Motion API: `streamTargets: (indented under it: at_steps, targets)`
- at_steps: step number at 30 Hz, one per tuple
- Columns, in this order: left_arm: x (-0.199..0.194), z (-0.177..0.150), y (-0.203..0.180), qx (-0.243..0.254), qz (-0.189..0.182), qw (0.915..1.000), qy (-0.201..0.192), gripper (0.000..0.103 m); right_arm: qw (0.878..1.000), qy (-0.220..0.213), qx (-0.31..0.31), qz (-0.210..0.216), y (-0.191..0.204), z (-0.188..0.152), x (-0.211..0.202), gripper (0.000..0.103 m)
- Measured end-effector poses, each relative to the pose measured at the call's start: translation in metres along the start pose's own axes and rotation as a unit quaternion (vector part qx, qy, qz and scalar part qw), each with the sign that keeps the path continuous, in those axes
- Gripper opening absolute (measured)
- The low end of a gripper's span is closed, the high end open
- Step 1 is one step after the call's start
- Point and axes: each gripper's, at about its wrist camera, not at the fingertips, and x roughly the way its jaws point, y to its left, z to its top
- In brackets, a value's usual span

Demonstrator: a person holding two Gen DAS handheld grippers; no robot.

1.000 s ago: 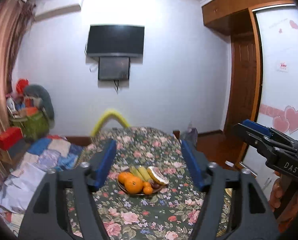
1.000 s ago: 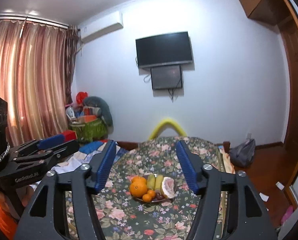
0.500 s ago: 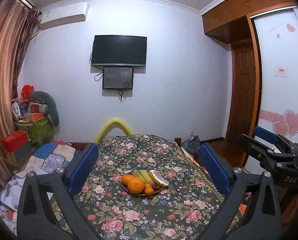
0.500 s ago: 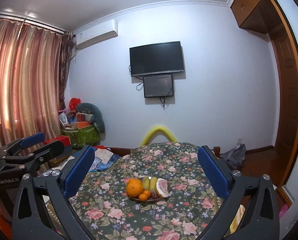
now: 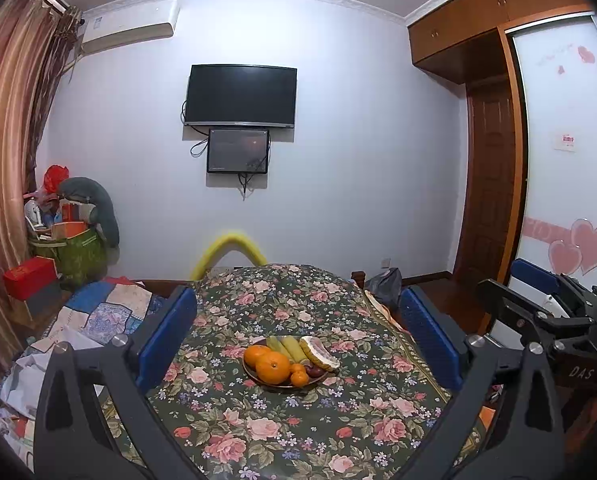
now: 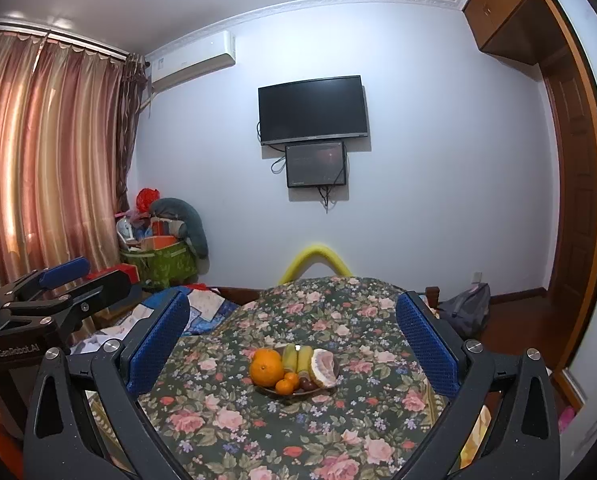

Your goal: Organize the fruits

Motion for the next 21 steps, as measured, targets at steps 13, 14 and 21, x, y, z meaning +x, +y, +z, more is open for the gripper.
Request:
streamTargets:
  at_steps: [13,14,21]
  targets:
    - [0.0029,-0.0008,0.0001,-0.002,-0.003,1.0000,0.004,0.103,1.000,0.001,-0.002,-0.008,-0.0019,0.0033,0.0000,0.103]
    - [0.0036,-0.0010,0.0007,-0.003,-0.003,1.0000,0.005,0.103,1.000,0.001,-0.003,-0.008,-0.0021,0.0034,-0.0002,0.103]
    - [0.0057,-0.0011,0.0012,-0.005,-0.004,1.0000,0.007,0.103,1.000,0.001,-0.003,-0.009,-0.0022,0.0029,-0.0006,0.103]
